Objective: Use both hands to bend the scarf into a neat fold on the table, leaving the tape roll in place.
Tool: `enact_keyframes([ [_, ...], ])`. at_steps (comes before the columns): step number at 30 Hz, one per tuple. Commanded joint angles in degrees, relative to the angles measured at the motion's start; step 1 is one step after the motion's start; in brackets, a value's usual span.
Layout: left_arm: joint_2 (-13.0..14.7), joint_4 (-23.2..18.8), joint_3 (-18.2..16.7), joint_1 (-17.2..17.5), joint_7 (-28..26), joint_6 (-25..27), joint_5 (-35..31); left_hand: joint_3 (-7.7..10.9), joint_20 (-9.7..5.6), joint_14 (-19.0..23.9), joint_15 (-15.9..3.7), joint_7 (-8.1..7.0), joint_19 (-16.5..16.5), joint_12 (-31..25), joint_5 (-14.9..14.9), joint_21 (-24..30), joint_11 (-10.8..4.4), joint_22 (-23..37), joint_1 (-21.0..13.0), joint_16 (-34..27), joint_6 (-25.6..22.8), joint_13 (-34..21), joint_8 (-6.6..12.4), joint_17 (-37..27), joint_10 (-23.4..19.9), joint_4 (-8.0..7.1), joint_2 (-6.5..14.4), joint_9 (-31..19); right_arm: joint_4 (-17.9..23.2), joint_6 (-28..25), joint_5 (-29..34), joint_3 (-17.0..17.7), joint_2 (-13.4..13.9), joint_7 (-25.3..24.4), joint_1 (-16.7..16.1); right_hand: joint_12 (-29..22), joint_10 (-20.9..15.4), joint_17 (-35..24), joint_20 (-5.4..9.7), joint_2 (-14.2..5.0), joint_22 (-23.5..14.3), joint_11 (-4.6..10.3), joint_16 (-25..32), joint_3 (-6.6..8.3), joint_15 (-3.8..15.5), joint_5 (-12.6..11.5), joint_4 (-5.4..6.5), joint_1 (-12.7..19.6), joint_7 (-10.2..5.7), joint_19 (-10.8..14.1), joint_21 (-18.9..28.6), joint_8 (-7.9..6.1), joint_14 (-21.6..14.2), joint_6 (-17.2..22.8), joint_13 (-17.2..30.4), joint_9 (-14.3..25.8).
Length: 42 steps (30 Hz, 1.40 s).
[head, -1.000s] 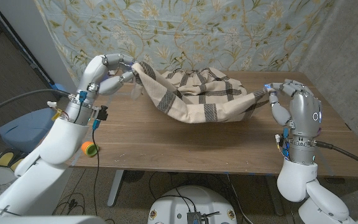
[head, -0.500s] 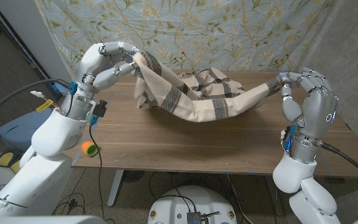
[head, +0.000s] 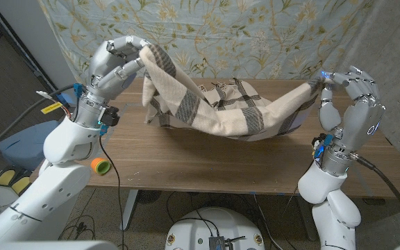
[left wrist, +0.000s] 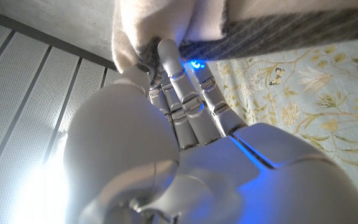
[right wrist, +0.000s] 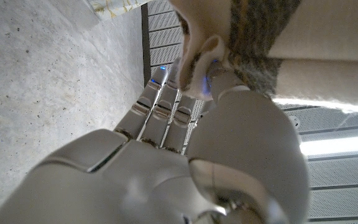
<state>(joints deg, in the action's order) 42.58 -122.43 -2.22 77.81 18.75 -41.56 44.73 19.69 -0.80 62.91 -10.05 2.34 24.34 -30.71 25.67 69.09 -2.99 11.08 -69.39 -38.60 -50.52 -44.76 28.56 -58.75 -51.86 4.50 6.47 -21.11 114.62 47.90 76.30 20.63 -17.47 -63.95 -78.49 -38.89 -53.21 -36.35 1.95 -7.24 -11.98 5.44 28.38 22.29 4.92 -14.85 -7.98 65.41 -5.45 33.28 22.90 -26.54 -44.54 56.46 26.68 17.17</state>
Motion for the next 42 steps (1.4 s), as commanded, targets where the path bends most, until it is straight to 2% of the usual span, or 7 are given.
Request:
enact_keyframes([
  [1,-5.9,1.7,-5.9,-0.6,-13.1,4.5,-19.0,0.26,0.04,-1.6,-2.97,-2.1,-0.4,0.3,0.2,0.3,-5.15,0.1,-1.1,0.2,-2.3,-0.2,-0.43,-0.5,-5.4,-0.23,1.3,-6.9,-2.0,-7.6,-3.2,-7.8,7.5,0.1,1.4,-0.4,-0.4,0.0,0.21,-0.16,-0.1,0.56,-0.5,0.23,7.81,-0.4,0.19,-0.6,-0.5,0.3,0.4,-0.46,-0.7,0.4,0.3,0.1],
  [5,-7.2,1.1,-9.2,-1.4,-19.9,11.2,-31.7,0.28,0.04,-1.8,-2.97,-2.16,-0.5,0.6,0.2,0.3,-5.24,0.0,-1.0,0.3,-2.2,0.1,-0.61,-0.8,-5.4,-0.29,1.3,-6.7,-2.5,-15.8,-9.5,-13.8,16.9,2.1,2.1,-0.3,-0.5,0.2,0.13,-0.08,-0.1,0.56,-0.8,0.3,7.81,-0.5,0.15,-0.7,-0.53,0.3,0.5,-0.56,-0.8,0.5,0.0,0.0],
  [7,-7.2,1.0,-9.4,-1.7,-20.9,12.6,-33.7,0.32,0.12,-1.8,-2.97,-2.03,-0.8,0.9,0.2,0.3,-5.16,0.0,-1.1,0.4,-2.3,0.2,-0.75,-1.1,-5.2,-0.32,1.4,-6.6,-2.5,-19.3,-11.7,-16.1,20.6,1.8,2.2,-0.3,-0.5,0.2,0.12,-0.07,-0.1,0.52,-1.0,0.3,7.74,-0.6,0.19,-0.8,-0.53,0.2,0.5,-0.58,-0.9,0.5,-0.1,-0.1],
  [9,-6.7,1.0,-9.3,-3.0,-22.3,16.1,-38.1,0.36,0.05,-1.9,-2.98,-2.0,-0.7,1.0,0.1,0.4,-5.19,0.0,-1.1,0.5,-2.2,0.3,-0.92,-1.3,-5.2,-0.34,1.4,-6.4,-3.2,-22.2,-15.4,-18.5,24.0,3.9,3.4,-0.2,-0.5,0.3,0.09,-0.03,-0.1,0.55,-1.1,0.31,7.78,-0.6,0.15,-0.8,-0.54,0.2,0.5,-0.58,-0.9,0.5,-0.2,-0.1],
  [18,-3.9,1.9,-5.8,-7.9,-25.3,24.0,-47.8,0.46,0.08,-2.2,-2.97,-2.01,-1.0,1.6,-0.1,0.6,-4.91,0.0,-1.2,0.9,-2.1,0.6,-1.43,-2.1,-5.4,-0.46,1.5,-6.0,-6.1,-32.0,-24.6,-26.7,34.6,5.4,8.5,-0.1,-0.5,0.1,0.03,0.22,-0.1,0.49,-1.5,0.18,7.79,-0.8,-0.05,-0.8,-0.72,-0.1,0.6,-0.63,-1.1,0.5,-0.7,-0.4],
  [28,-0.5,2.6,-1.6,-12.1,-28.8,32.2,-56.6,0.53,0.12,-2.2,-2.97,-1.97,-1.1,1.9,-0.3,0.8,-4.94,0.0,-1.2,1.2,-2.4,0.4,-1.58,-2.8,-5.5,-0.58,1.5,-5.9,-10.0,-38.1,-31.9,-33.1,41.6,6.3,15.5,-0.2,-0.5,-0.3,-0.03,0.21,-0.1,0.37,-1.7,0.01,7.84,-0.8,-0.19,-0.7,-0.72,-0.3,0.8,-0.7,-1.2,0.5,-0.7,-0.6],
  [42,4.3,3.3,4.9,-16.6,-34.9,45.5,-70.2,0.67,0.01,-2.2,-2.98,-1.99,-1.2,2.4,-0.5,1.0,-5.03,-0.1,-1.3,1.8,-2.4,0.5,-1.78,-3.4,-5.8,-0.7,1.5,-6.0,-16.7,-42.8,-38.6,-39.8,46.1,8.0,25.9,-0.2,-0.4,-0.8,-0.03,0.07,-0.1,0.35,-2.1,-0.21,7.78,-0.9,-0.23,-0.8,-0.72,-0.4,1.1,-0.72,-1.2,0.4,-0.8,-0.9],
])
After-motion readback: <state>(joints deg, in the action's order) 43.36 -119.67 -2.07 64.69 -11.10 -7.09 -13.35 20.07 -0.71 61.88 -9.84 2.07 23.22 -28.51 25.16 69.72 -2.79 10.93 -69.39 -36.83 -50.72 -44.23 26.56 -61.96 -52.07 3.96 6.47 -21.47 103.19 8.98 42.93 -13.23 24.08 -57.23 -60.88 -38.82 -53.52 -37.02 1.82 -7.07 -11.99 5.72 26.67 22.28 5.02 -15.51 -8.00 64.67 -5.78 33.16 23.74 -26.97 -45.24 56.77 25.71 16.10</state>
